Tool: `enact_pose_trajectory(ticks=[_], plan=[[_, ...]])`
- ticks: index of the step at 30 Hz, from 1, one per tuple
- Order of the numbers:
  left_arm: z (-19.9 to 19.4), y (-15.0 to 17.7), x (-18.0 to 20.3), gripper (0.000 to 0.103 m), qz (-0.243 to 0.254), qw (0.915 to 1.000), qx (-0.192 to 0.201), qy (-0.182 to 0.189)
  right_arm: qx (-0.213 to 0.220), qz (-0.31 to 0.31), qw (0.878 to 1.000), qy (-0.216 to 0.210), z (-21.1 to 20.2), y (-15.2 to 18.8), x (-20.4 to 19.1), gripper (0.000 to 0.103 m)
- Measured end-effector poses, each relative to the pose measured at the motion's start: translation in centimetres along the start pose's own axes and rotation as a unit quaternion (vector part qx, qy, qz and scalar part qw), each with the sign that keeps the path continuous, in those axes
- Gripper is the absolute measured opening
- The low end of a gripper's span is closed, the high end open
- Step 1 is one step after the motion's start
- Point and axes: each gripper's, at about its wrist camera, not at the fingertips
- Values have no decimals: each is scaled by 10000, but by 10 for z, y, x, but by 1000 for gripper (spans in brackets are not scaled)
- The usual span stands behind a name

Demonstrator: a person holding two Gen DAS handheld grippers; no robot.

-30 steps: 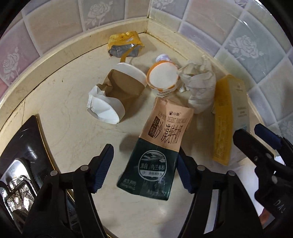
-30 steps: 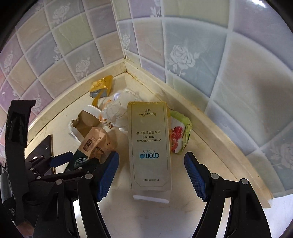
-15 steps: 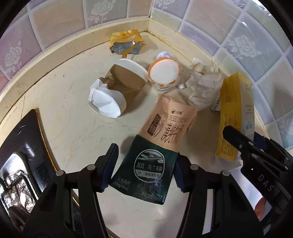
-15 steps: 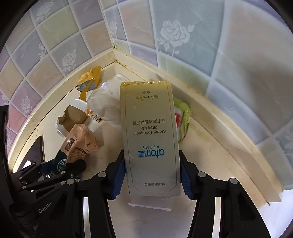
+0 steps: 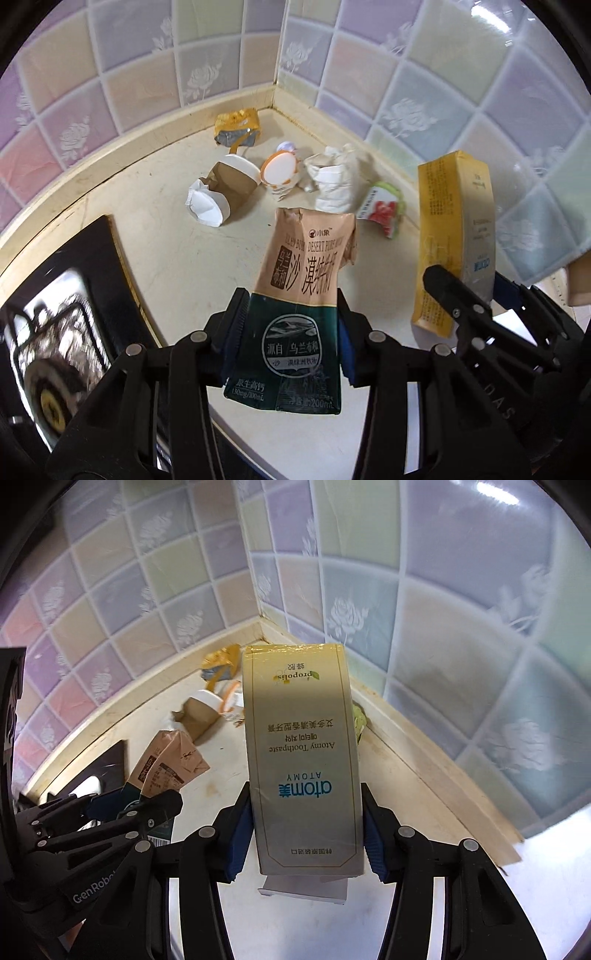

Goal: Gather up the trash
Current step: 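Grasp the yellow toothpaste box with the right tool while the left tool grasps the milk-tea pouch, then carry toothpaste box and pouch down over the bin and open both tools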

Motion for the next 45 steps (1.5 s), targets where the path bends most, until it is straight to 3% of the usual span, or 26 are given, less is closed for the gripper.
enact_pose_trajectory(ticks=[15, 22, 28, 37, 45], plan=[[-175, 86, 59, 40, -171, 9960, 838, -252, 562, -459, 9957, -579, -175, 52, 17, 52], [-249, 145, 108, 40, -207, 9915, 1211, -432, 802, -597, 9916, -815, -271, 101, 45, 52], [-297, 203, 146, 40, -188, 9900, 1295, -523, 872, -740, 9885, -991, -341, 152, 73, 52], [-326, 284, 184, 41, -28, 9905, 1170, -715, 626, -845, 9875, -1171, -391, 232, 109, 52], [-303, 340, 187, 40, -23, 9951, 558, -819, 204, -824, 9892, -1192, -371, 278, 127, 52]])
Point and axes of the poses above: each gripper's, at about its wrist camera, not at the fingertips, and z roughly the way its jaws point, x to its right, y to its underside, and after that the axes turned 10 degrees about x, right-handed
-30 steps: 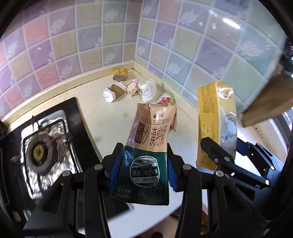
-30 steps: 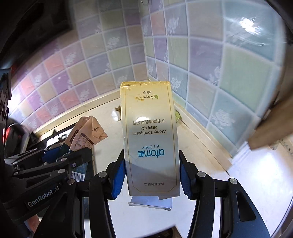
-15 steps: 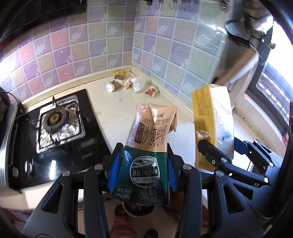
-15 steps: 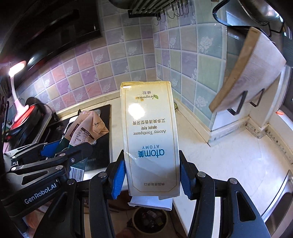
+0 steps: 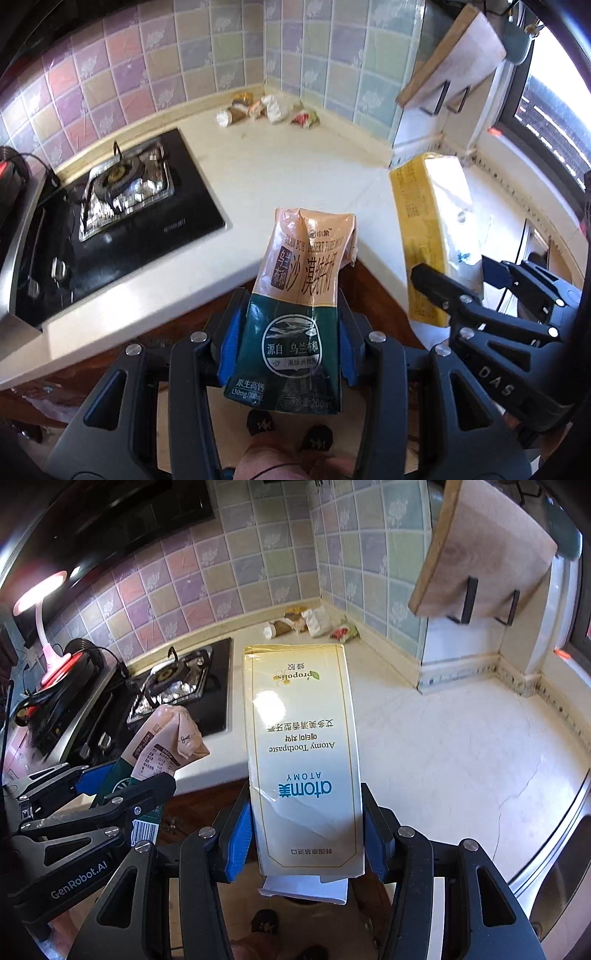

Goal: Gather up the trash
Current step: 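Carry toothpaste box and pouch down over the bin and open both tools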

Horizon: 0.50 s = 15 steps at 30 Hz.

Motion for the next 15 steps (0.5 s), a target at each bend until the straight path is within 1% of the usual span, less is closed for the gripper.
enact_pose_trajectory(ticks=[5, 9, 15], plan=[[20, 30, -2, 41, 27, 9993, -374, -7, -321, 65, 9995, -18, 18, 36, 7, 52], [38, 52, -2, 41, 81, 9980, -620, 104, -611, 106, 9981, -25, 39, 64, 7, 52], [73, 82, -9, 41, 43, 9947, -995, 263, -1185, -12, 9929, 80, 83, 115, -6, 52]])
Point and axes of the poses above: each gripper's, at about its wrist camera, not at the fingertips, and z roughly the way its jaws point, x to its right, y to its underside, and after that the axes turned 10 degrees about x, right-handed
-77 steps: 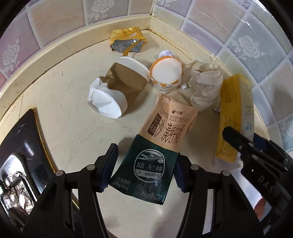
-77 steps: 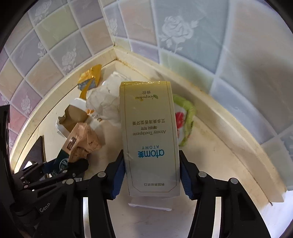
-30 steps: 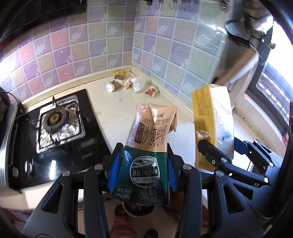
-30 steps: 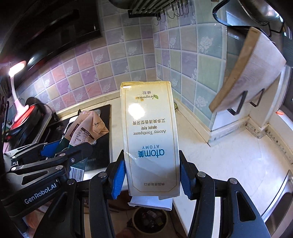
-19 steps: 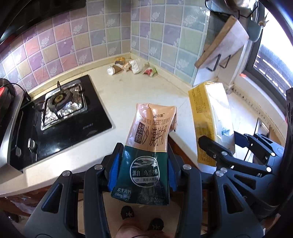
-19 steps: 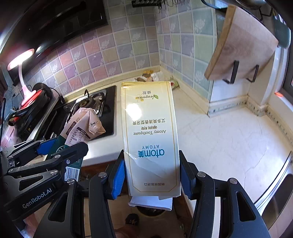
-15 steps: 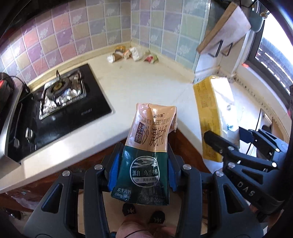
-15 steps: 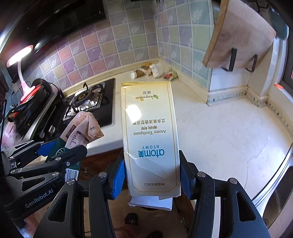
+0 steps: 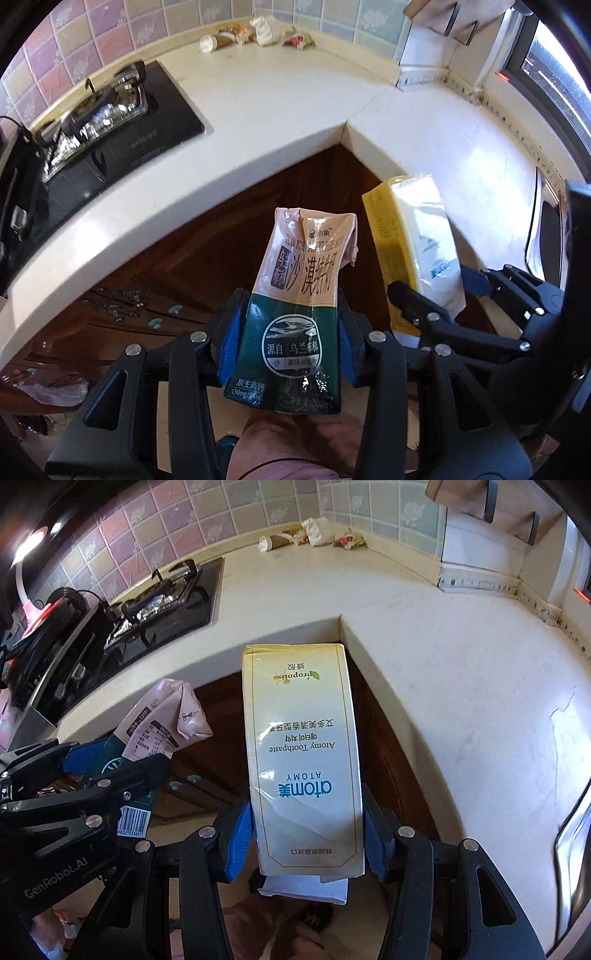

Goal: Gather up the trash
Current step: 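Carry toothpaste box and pouch down over the bin and open both tools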

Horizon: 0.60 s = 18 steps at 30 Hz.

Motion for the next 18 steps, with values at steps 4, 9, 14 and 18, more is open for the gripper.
enact_pose_trajectory(ticks=[4, 9, 14, 18], plan=[[37, 20, -13, 41, -37, 9995, -318, 83, -477, 23, 9988, 114, 47, 27, -4, 52], [104, 56, -30, 41, -120, 9967, -767, 234, -1063, 171, 9937, 306, 116, 66, -3, 52], [184, 96, -45, 41, -223, 9922, -1168, 376, -1597, 446, 9851, 447, 198, 107, 3, 52], [252, 126, -55, 41, -271, 9876, -1472, 471, -1919, 674, 9780, 454, 261, 134, 9, 52]])
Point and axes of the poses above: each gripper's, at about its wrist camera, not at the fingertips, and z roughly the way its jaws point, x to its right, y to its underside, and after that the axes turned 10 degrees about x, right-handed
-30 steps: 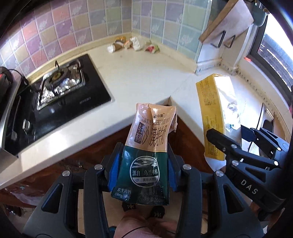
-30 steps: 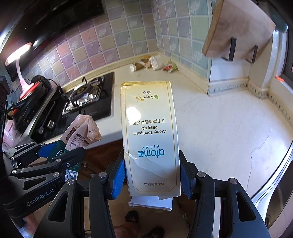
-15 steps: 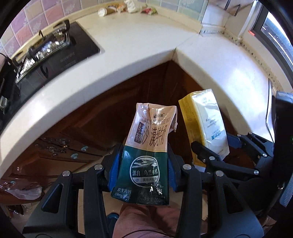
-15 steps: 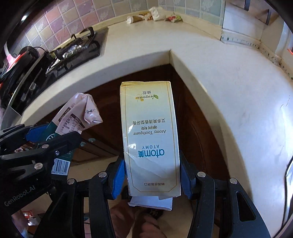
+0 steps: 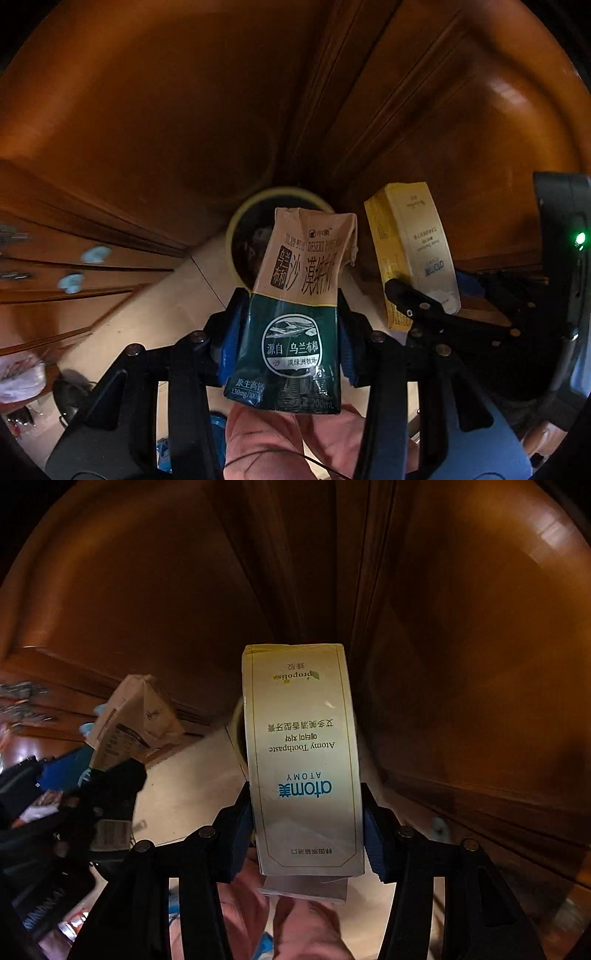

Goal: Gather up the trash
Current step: 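Carry toothpaste box and pouch down over the bin and open both tools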

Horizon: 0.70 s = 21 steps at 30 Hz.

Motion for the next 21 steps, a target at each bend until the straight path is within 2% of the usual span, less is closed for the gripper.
enact_pose_trajectory(ticks=[5, 12, 13, 15, 17, 21], plan=[[76, -6, -26, 41, -159, 9996, -222, 36, -292, 286, 9992, 18, 80, -9, 3, 53], [139, -22, -47, 42, -191, 9986, -424, 243, -326, 344, 9989, -3, 152, -33, 3, 54], [145, -22, -48, 44, -158, 9984, -476, 264, -275, 343, 9990, 22, 158, -35, 3, 56], [150, -18, -44, 54, -76, 9984, -508, 236, -238, 309, 9992, 22, 171, -39, 7, 57], [152, -18, -43, 74, 5, 9987, -461, 211, -271, 258, 9993, 60, 178, -35, 12, 61], [150, -11, -38, 76, 177, 9987, -444, 172, -297, 232, 9993, 70, 182, -38, 7, 63]])
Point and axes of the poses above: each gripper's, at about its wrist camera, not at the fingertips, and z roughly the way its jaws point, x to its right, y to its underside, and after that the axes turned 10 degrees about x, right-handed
